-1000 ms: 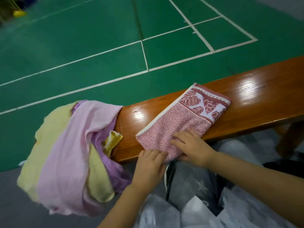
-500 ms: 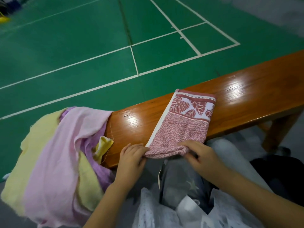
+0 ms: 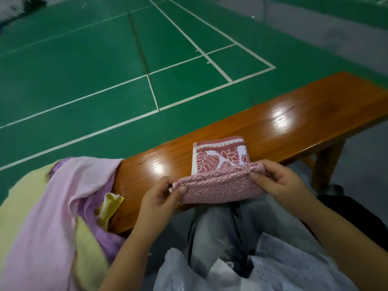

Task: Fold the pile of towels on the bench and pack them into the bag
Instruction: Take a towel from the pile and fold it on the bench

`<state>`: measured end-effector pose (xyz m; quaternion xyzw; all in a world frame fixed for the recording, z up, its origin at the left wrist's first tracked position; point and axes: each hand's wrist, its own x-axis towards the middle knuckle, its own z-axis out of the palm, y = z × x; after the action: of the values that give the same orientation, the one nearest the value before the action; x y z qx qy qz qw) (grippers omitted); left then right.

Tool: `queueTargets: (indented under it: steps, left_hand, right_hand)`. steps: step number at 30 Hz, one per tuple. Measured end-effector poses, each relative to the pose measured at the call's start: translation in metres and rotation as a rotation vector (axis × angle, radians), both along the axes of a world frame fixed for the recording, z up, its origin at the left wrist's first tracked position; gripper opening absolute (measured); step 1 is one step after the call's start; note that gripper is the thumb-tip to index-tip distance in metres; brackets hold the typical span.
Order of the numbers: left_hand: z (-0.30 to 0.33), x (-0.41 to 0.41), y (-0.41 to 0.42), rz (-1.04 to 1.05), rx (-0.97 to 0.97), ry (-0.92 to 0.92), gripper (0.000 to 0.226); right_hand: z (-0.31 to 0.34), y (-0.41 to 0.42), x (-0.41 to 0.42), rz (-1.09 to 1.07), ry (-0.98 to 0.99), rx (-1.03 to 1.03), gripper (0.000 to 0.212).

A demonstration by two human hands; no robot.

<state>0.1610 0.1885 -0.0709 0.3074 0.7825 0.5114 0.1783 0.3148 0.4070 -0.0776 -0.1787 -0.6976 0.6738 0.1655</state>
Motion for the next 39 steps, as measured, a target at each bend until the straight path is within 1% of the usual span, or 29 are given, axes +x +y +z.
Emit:
queueTargets:
  steps: [2, 4, 7, 9, 11, 14, 20, 22, 24, 28, 30, 31, 32, 33, 34, 36, 38, 39]
  left_hand:
    - [0.004, -0.001, 0.012, 0.028, -0.014, -0.002, 0.005]
    - [0.007, -0.005, 0.029, 0.072, -0.054, 0.016, 0.011]
    - [0.004, -0.024, 0.061, 0.129, -0.143, -0.015, 0.018]
    - [-0.008, -0.044, 0.082, 0.146, -0.219, -0.01, 0.023]
    - [-0.024, -0.065, 0.099, 0.157, -0.302, 0.001, 0.026]
    - [-0.044, -0.089, 0.12, 0.171, -0.388, 0.039, 0.029]
    - [-0.071, -0.115, 0.14, 0.114, -0.526, 0.18, 0.029]
    - [-0.078, -0.118, 0.14, 0.089, -0.56, 0.225, 0.029]
    - [-0.084, -0.12, 0.141, 0.084, -0.589, 0.233, 0.032]
    - [-0.084, -0.119, 0.144, 0.102, -0.621, 0.21, 0.036]
    - [-0.078, -0.117, 0.143, 0.151, -0.564, 0.168, 0.033]
    - [-0.074, -0.114, 0.14, 0.174, -0.52, 0.179, 0.035]
    - [-0.069, -0.108, 0.134, 0.175, -0.472, 0.233, 0.041]
    - [-0.064, -0.099, 0.126, 0.141, -0.419, 0.328, 0.048]
    - [-0.059, -0.089, 0.117, 0.061, -0.366, 0.436, 0.057]
    - [-0.057, -0.068, 0.097, -0.191, -0.332, 0.616, 0.077]
    - [-0.068, -0.057, 0.079, -0.442, -0.43, 0.737, 0.09]
    - [-0.077, -0.055, 0.073, -0.537, -0.519, 0.757, 0.094]
  right_hand:
    - [0.003, 0.01, 0.001, -0.008, -0.016, -0.005, 0.017]
    - [0.002, 0.022, -0.006, -0.011, -0.04, -0.019, 0.019]
    - [-0.007, 0.045, -0.028, -0.058, -0.127, -0.02, 0.014]
    - [-0.015, 0.06, -0.048, -0.053, -0.212, 0.089, 0.014]
    - [-0.024, 0.073, -0.068, -0.04, -0.301, 0.213, 0.019]
    - [-0.042, 0.087, -0.094, -0.04, -0.417, 0.33, 0.024]
    - [-0.068, 0.1, -0.119, -0.046, -0.567, 0.485, 0.022]
    - [-0.073, 0.102, -0.122, -0.055, -0.58, 0.528, 0.022]
    - [-0.076, 0.105, -0.123, -0.069, -0.583, 0.519, 0.021]
    - [-0.077, 0.111, -0.121, -0.08, -0.561, 0.414, 0.02]
    - [-0.077, 0.113, -0.12, -0.083, -0.552, 0.362, 0.015]
    - [-0.076, 0.114, -0.118, -0.09, -0.548, 0.334, 0.016]
    - [-0.075, 0.114, -0.116, -0.101, -0.547, 0.306, 0.019]
    - [-0.074, 0.113, -0.112, -0.117, -0.544, 0.291, 0.022]
    - [-0.072, 0.111, -0.108, -0.138, -0.537, 0.298, 0.026]
    - [-0.066, 0.103, -0.096, -0.217, -0.492, 0.418, 0.036]
    - [-0.056, 0.088, -0.081, -0.241, -0.309, 0.64, 0.041]
    - [-0.052, 0.08, -0.074, -0.177, -0.206, 0.738, 0.045]
